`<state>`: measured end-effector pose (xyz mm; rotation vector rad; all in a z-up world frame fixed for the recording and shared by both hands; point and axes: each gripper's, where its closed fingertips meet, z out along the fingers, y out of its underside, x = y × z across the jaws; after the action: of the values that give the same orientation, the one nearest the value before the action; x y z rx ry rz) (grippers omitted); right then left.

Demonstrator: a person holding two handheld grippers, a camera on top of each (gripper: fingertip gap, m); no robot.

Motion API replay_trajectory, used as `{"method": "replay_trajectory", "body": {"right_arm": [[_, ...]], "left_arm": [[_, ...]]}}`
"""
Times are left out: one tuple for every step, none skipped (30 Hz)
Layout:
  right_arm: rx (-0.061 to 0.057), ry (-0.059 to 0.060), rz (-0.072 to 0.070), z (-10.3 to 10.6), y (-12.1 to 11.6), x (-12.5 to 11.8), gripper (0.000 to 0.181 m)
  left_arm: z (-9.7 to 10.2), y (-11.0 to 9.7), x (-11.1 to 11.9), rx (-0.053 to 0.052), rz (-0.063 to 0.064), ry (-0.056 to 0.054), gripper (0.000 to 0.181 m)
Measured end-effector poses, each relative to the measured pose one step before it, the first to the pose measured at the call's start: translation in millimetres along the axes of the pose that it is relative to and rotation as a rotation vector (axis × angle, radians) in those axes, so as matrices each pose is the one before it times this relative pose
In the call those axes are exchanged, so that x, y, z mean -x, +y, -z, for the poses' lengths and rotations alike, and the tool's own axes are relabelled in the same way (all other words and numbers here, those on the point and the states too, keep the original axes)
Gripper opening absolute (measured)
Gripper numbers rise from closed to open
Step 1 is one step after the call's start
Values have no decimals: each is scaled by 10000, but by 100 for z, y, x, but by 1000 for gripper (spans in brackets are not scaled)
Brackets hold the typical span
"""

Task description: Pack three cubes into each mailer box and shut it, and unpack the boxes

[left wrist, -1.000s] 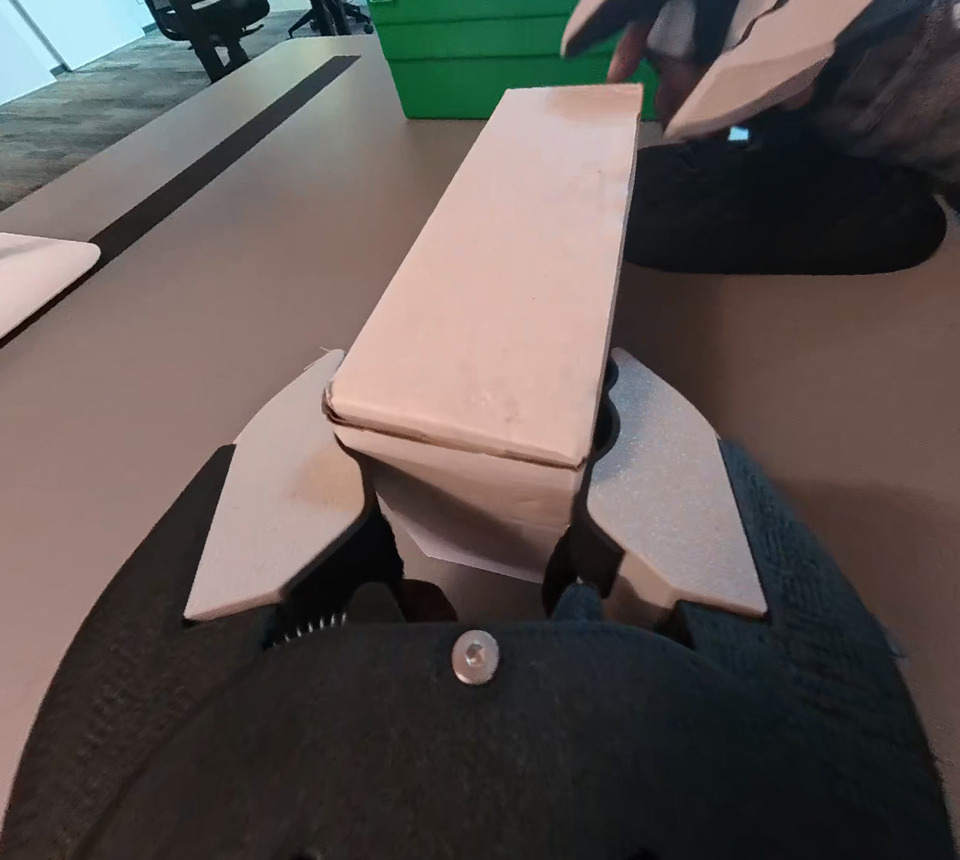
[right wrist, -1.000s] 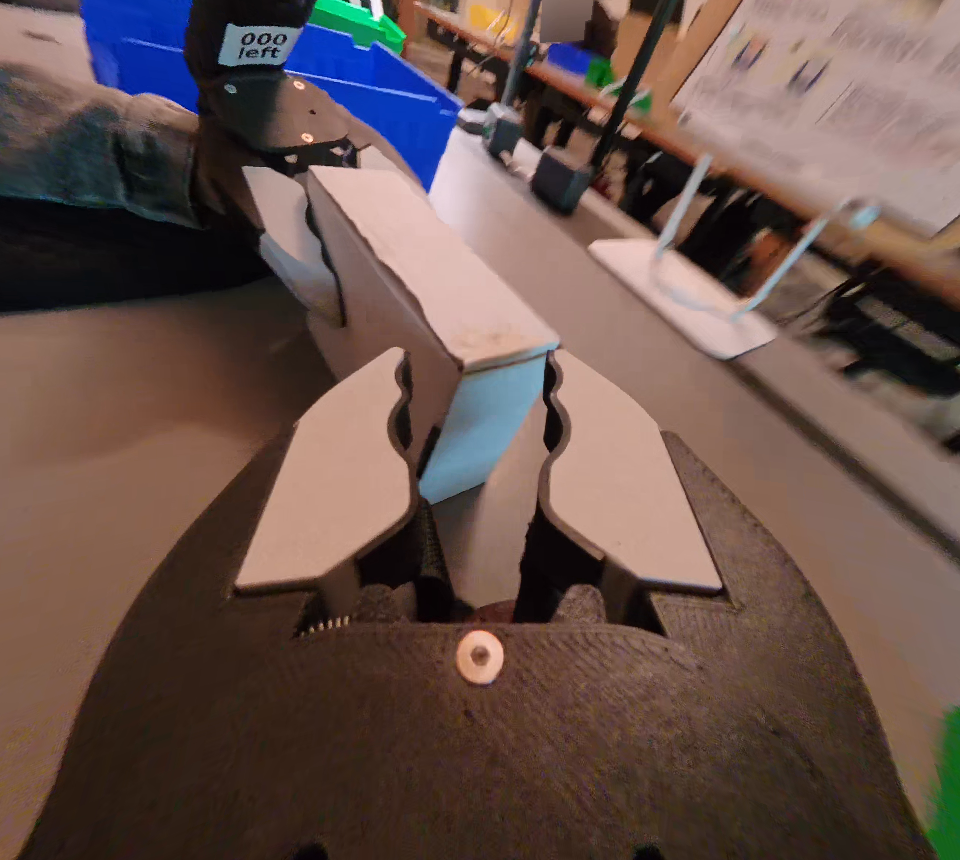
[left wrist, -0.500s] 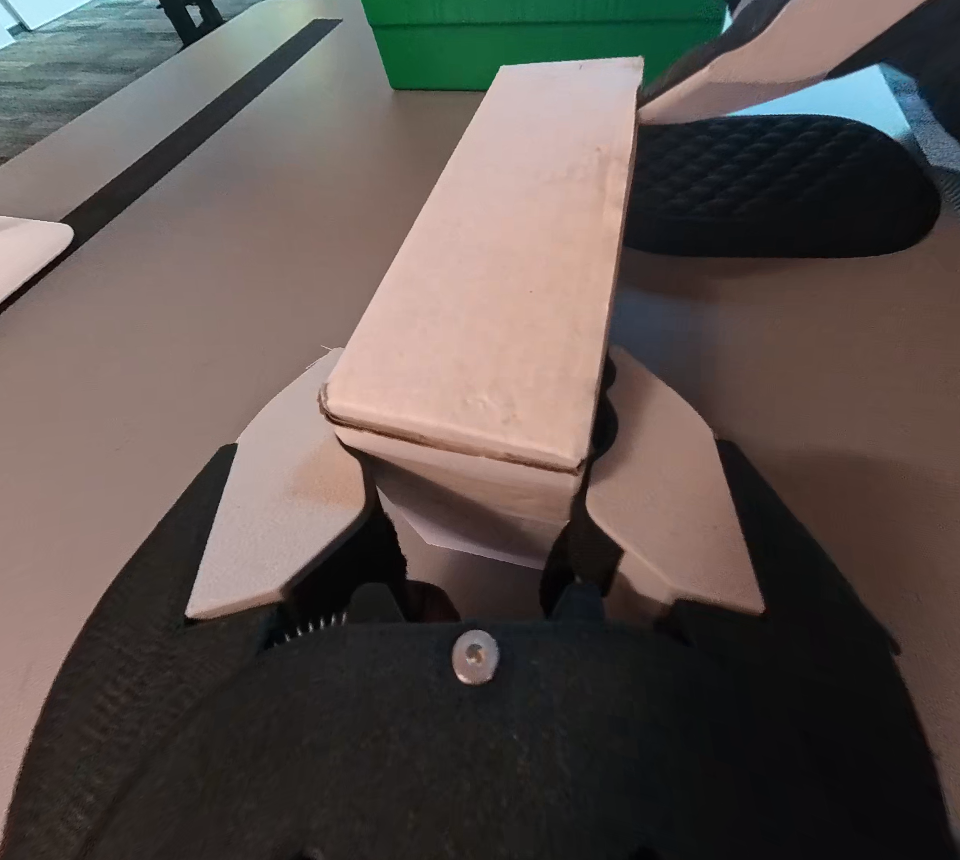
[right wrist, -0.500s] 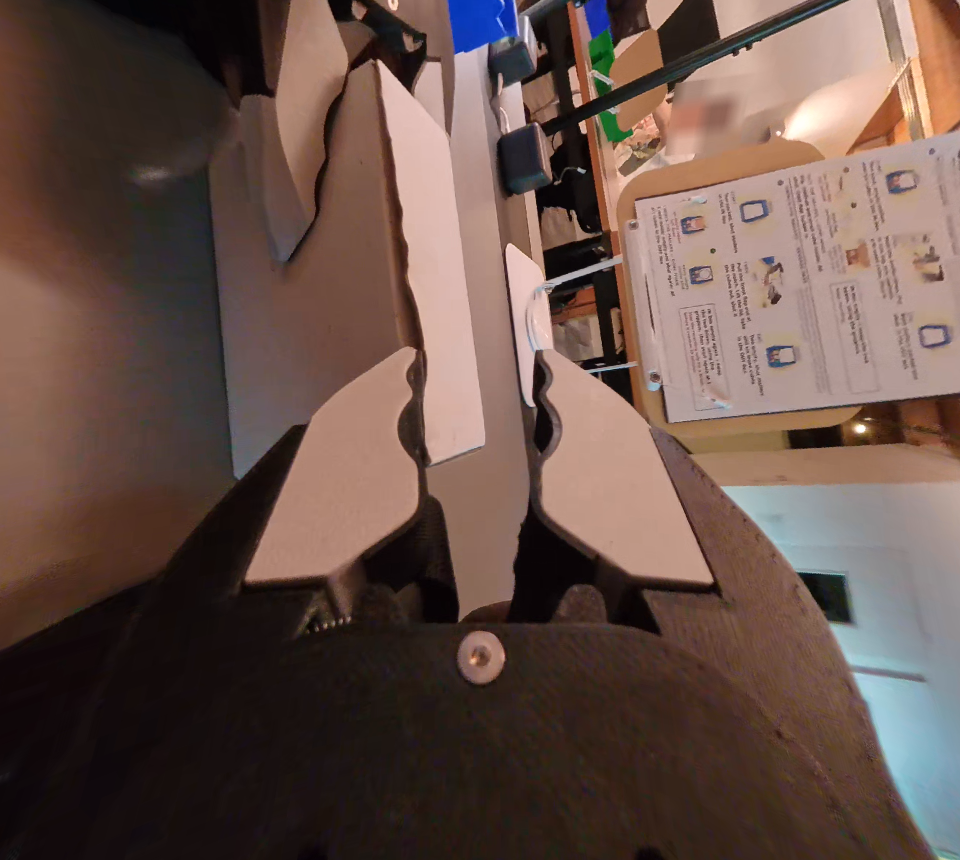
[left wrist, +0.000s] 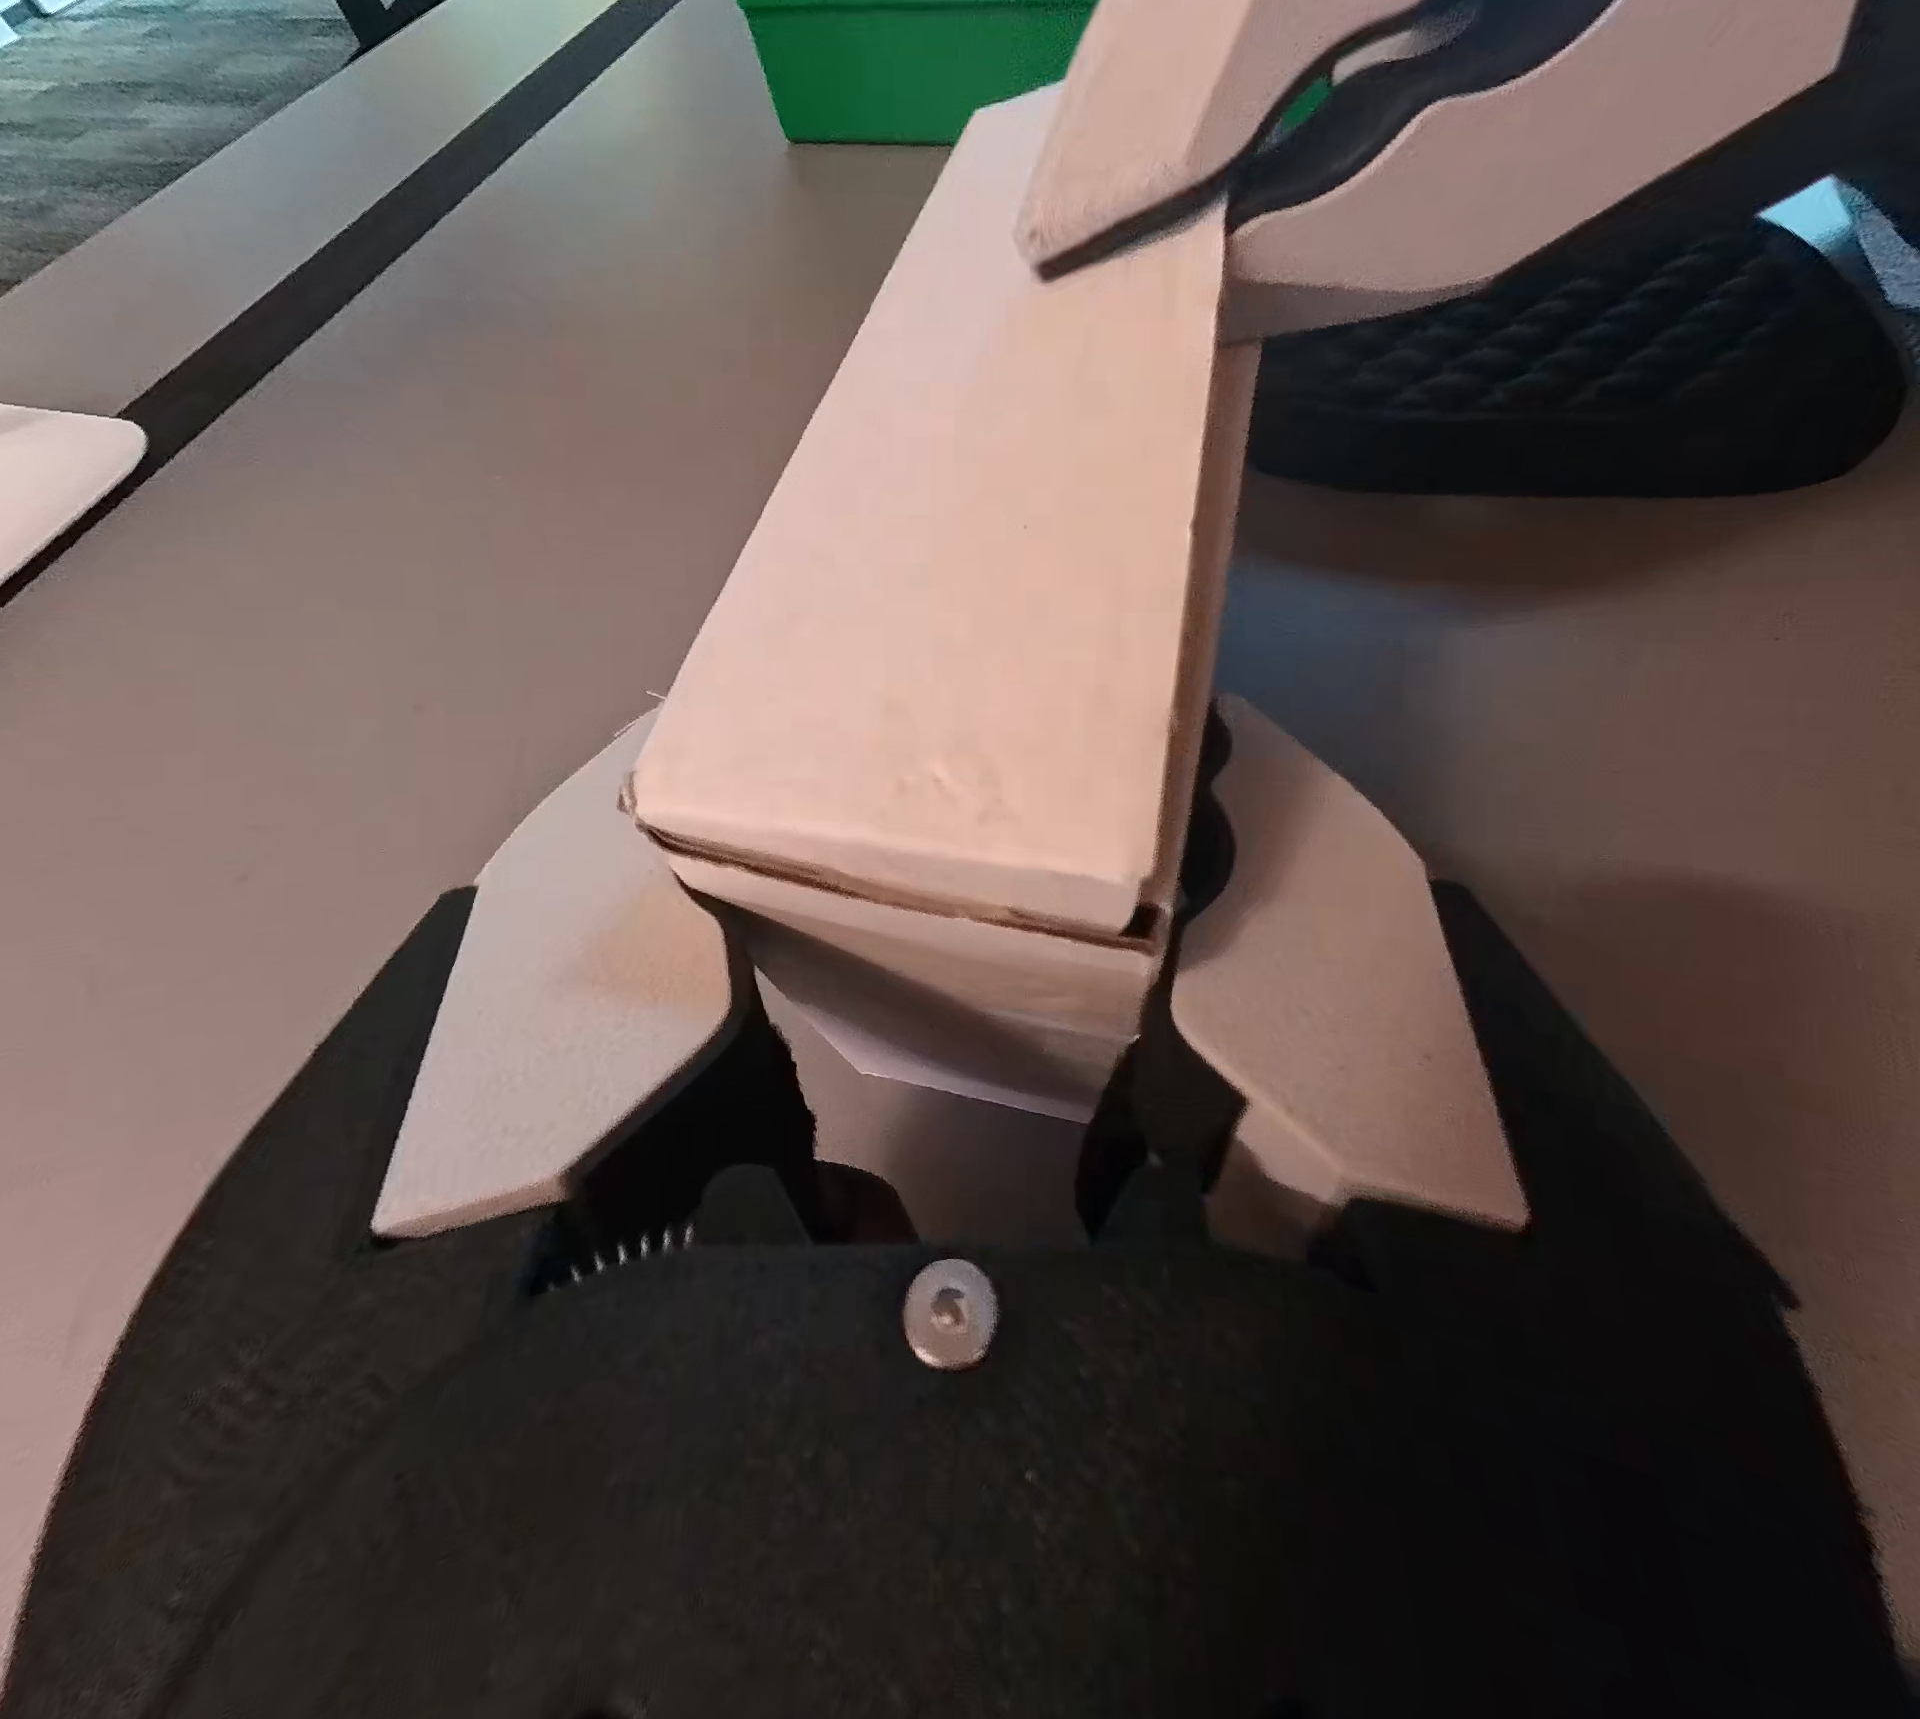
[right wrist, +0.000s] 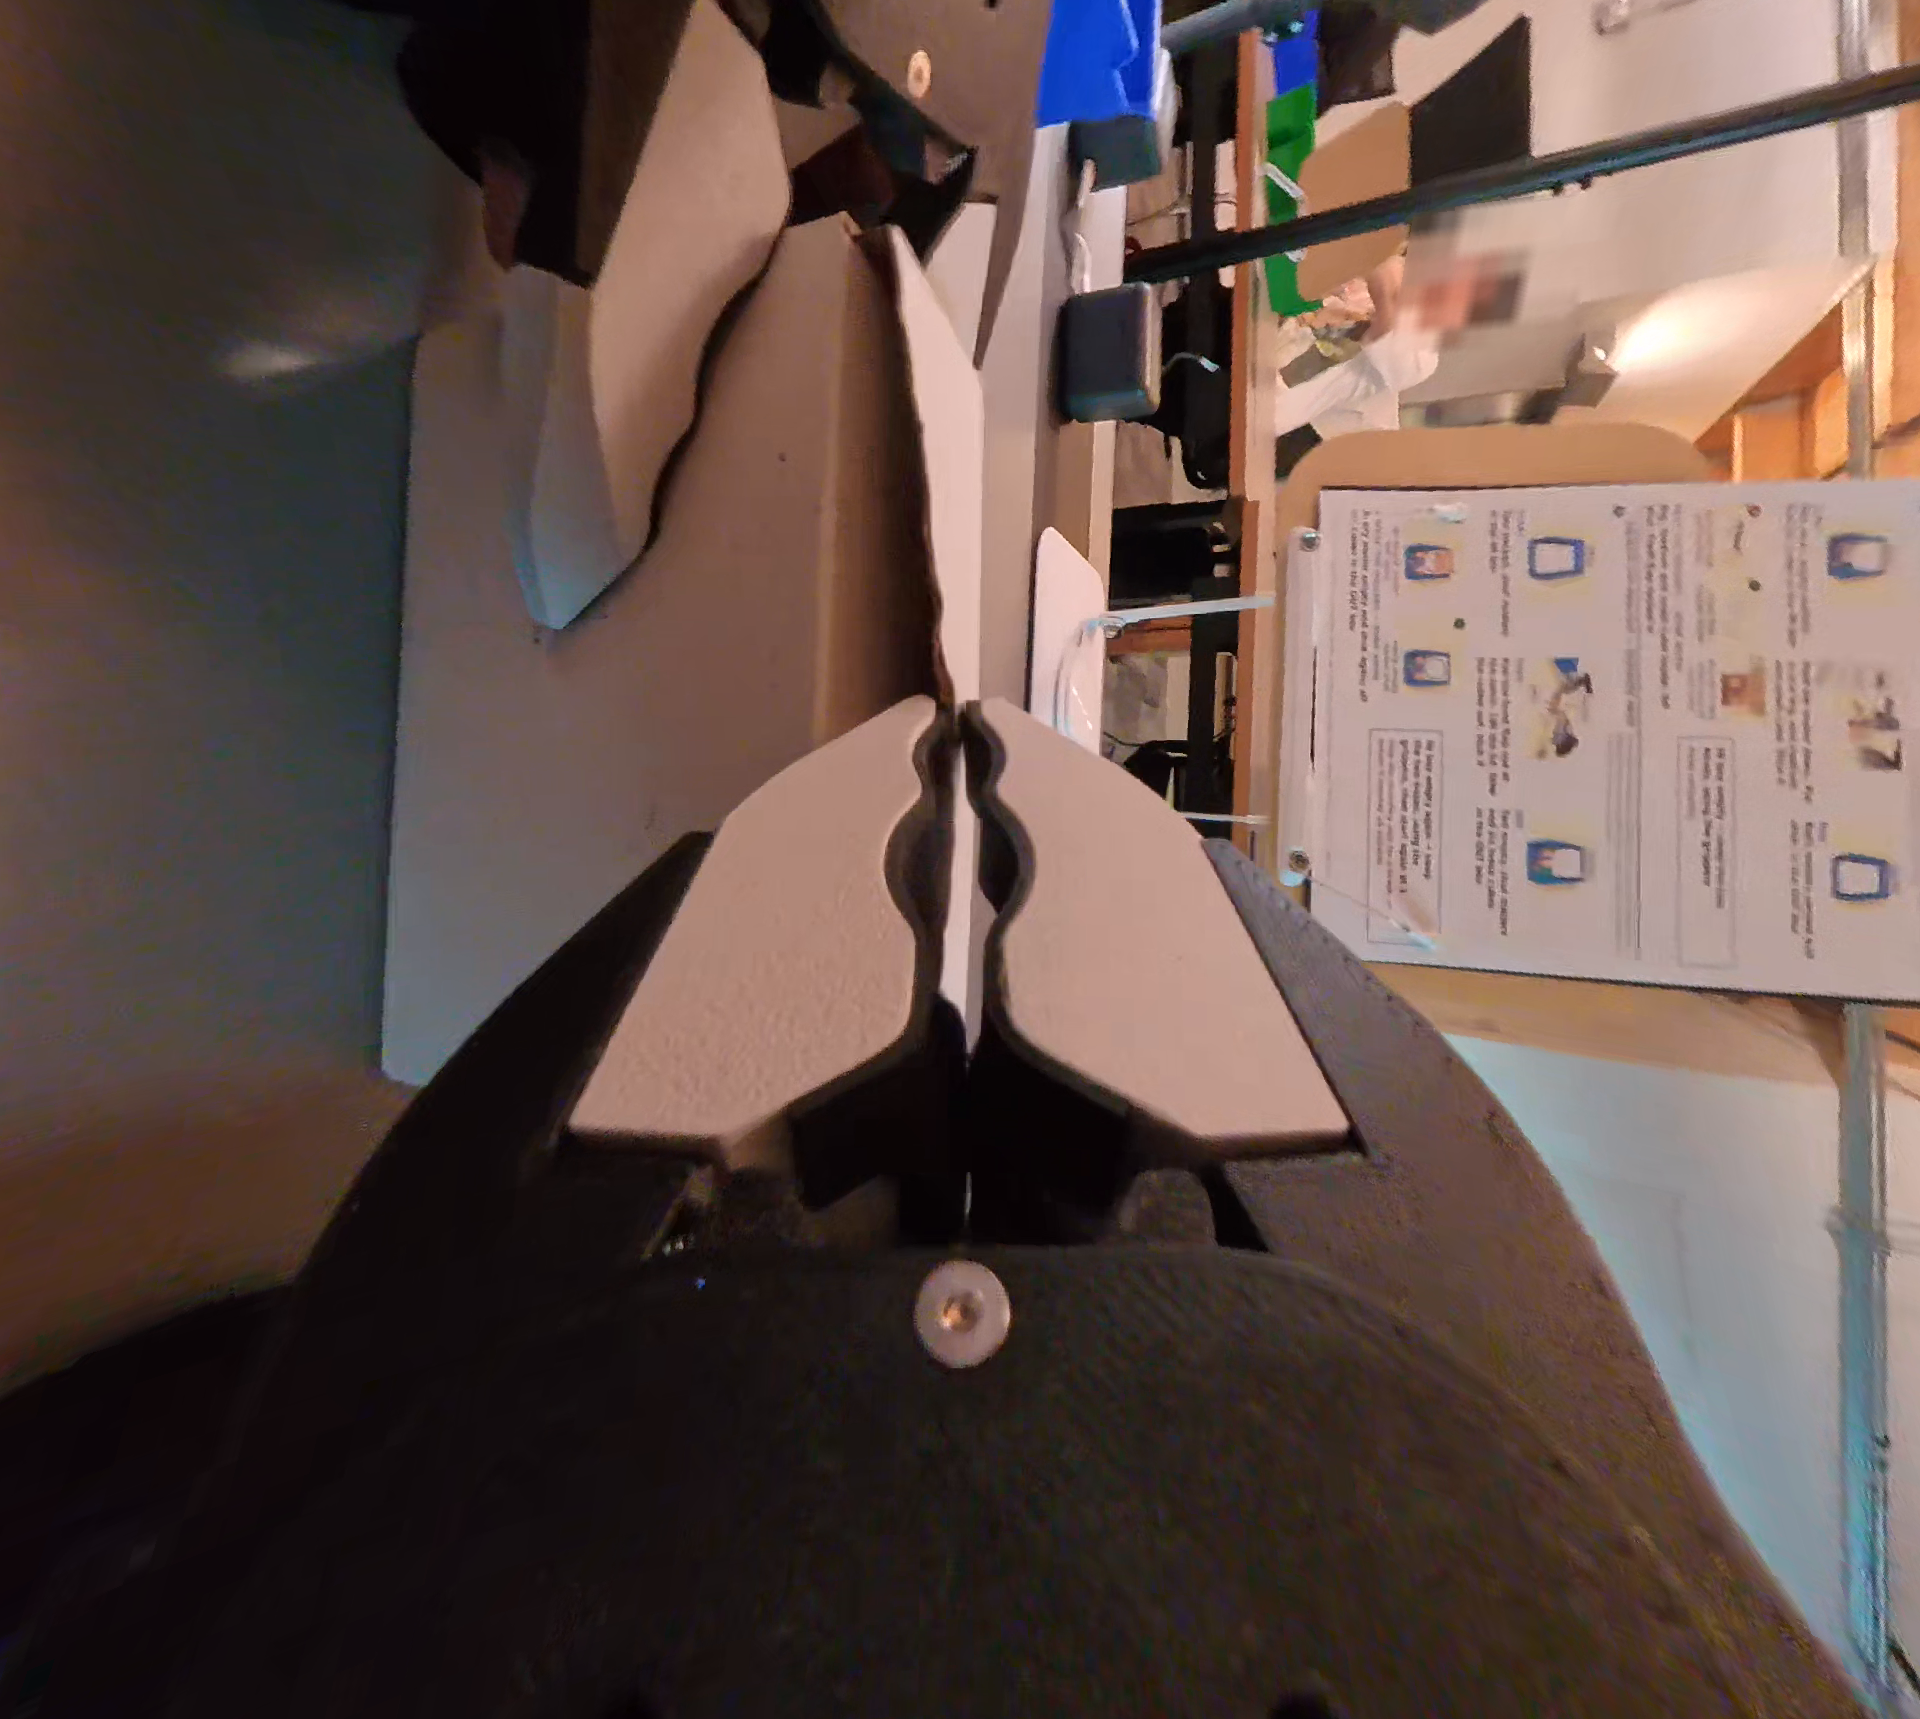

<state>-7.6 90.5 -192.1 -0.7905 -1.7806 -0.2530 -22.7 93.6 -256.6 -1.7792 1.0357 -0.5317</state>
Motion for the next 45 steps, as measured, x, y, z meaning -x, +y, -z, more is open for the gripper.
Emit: {"method": "replay_trajectory", "body": {"right_arm": [[13,-312,-60,-60,64,-1,2],[-23,-593,-315,10,36,114,2],[-78,-730,-470,45,-4,104,2],[-123,-711,-473,45,-15,-72,2],[-149,-218,-468,126,-38,-907,2],[-146,-669,-461,97,-29,-435,2],[-83,-869,-799,12,22,-228,2],[-44,-749,-677,-1,2,-395,2],[-64,-821,-498,-16,9,-236,2],[-55,-857,-639,-62,41,-181,2],[-58,-775,-649,-16,12,-376,2],[-84,-918,-698,-11,13,-191,2],[-86,-915,-726,-2,19,-223,1],[-60,-849,-628,-35,22,-275,1],[-84,-805,-542,-36,8,-241,1],[-86,-744,-522,-31,31,-282,1],[-67,-587,-453,-58,43,-457,3],[-82,-360,-369,-107,102,-700,5],[-161,-308,-302,-161,80,-631,7],[-188,-265,-275,-154,122,-457,10],[-232,-140,-119,-69,103,-309,13],[-370,41,84,114,-37,-158,20],[-534,163,187,361,-246,-35,30],[-590,241,211,556,-318,50,35],[-727,264,110,722,-483,145,47],[-730,208,45,781,-457,339,58],[-616,192,108,809,-246,499,62],[-512,382,212,759,-19,364,65],[-397,473,306,684,237,312,70],[-285,364,330,664,456,474,74],[-280,288,229,631,492,539,77],[-362,157,107,601,414,646,77],[-447,42,61,552,298,715,78],[-545,104,74,457,165,488,76],[-475,228,181,330,182,151,71],[-224,254,381,182,338,-1,64],[32,272,440,70,458,-83,57],[66,242,366,-55,347,-126,48],[-83,102,239,-167,41,22,44],[-217,-172,135,-143,-263,352,28],[-192,-85,83,-73,-339,180,16],[64,101,2,-36,-7,-102,15],[85,-63,9,27,36,112,15],[18,-5,6,64,-10,37,14],[-7,26,-30,27,-25,-9,14]], "left_arm": [[-7,22,31,37,17,-26,87],[-14,12,-9,36,-18,-8,87],[-8,16,-20,16,-39,-10,87],[10,12,-25,12,-19,2,87],[33,34,-86,20,-86,31,87],[18,33,-71,30,-84,7,87],[7,7,-23,9,-17,-1,87],[14,0,-25,-6,-14,18,87],[1,2,21,1,2,-18,87],[0,7,2,7,22,-7,87],[3,-2,-1,-1,-15,-8,87],[15,-13,-12,-4,-26,-5,87],[4,-8,-8,-4,-25,-14,87],[-1,7,1,-2,3,-10,87],[2,-6,3,1,19,5,87],[-7,3,11,5,3,3,87],[0,0,10,-2,8,-1,87],[3,5,23,-1,21,-8,87],[24,0,23,-5,22,-6,87],[7,-4,-7,-8,-1,3,87],[-8,3,-3,9,-13,1,87],[-8,3,-11,9,-2,1,87],[4,-2,4,-5,5,-1,87],[0,-7,-13,9,-10,-9,87],[0,10,3,13,-4,-15,87],[2,-4,19,-4,8,-26,87],[11,2,19,-3,11,-23,87],[8,-9,-7,-8,-18,-15,87],[-1,-17,-12,2,-29,-16,87],[6,-4,-8,10,-18,-15,87],[-9,1,9,5,5,-7,87],[-1,6,16,3,23,-8,87],[-16,4,23,8,26,-7,87],[-1,5,10,3,15,1,87],[-4,0,2,1,4,3,87],[-7,-3,-5,1,-1,0,87],[1,-6,-7,-4,-12,-5,88],[2,-12,-4,-7,-28,-15,88],[1,19,24,10,12,-37,87],[-2,20,44,15,44,-18,87],[10,1,4,-8,5,13,87],[4,-1,28,-6,16,-15,88],[4,-10,-13,-10,-21,9,88],[24,4,-16,-4,-122,-9,88],[99,85,-45,37,-265,-29,88]]}}
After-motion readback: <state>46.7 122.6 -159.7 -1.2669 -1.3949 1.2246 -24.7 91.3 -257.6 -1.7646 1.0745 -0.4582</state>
